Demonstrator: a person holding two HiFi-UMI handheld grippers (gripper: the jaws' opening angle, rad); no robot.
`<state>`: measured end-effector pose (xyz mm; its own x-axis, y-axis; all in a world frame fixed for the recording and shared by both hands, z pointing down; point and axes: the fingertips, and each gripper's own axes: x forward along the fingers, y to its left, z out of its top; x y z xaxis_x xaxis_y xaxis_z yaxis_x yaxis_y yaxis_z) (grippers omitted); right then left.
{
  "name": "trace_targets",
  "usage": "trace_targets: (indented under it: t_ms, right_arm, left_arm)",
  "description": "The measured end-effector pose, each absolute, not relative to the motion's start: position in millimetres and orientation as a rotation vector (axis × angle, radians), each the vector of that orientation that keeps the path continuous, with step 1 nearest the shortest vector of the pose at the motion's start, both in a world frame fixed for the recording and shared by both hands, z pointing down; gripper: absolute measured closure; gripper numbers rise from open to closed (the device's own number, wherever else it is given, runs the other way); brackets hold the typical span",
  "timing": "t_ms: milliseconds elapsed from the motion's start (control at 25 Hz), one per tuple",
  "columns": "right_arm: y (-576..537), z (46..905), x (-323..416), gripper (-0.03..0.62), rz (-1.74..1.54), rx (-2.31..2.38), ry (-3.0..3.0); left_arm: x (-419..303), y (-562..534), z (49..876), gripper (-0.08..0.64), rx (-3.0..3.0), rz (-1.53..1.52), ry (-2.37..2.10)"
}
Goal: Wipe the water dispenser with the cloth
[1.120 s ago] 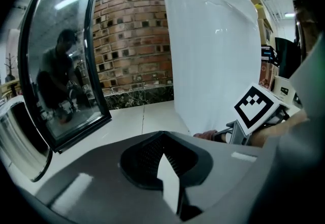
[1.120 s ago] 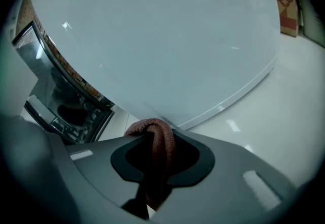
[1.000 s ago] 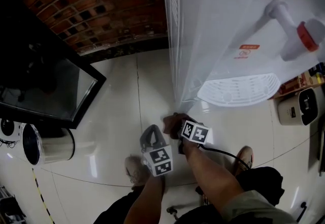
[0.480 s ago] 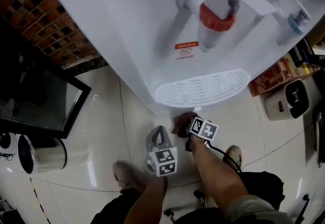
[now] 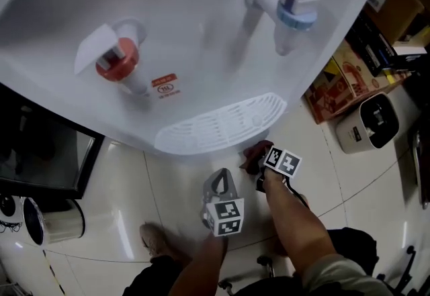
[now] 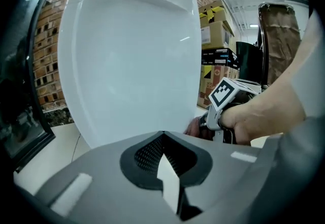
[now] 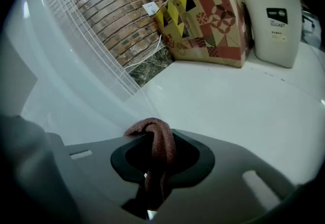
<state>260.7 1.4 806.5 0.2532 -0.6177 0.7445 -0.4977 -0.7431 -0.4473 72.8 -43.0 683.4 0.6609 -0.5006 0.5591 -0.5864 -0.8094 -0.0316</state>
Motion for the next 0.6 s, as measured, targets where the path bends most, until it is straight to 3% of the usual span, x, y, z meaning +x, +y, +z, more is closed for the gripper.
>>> trace_targets:
  t_ms: [600]
  right_arm:
    - [5,788,288,0.509,-1.490,-2.522,1.314]
  left_arm:
    - [97,-40,660,0.560,2.733,0.809,-0.963]
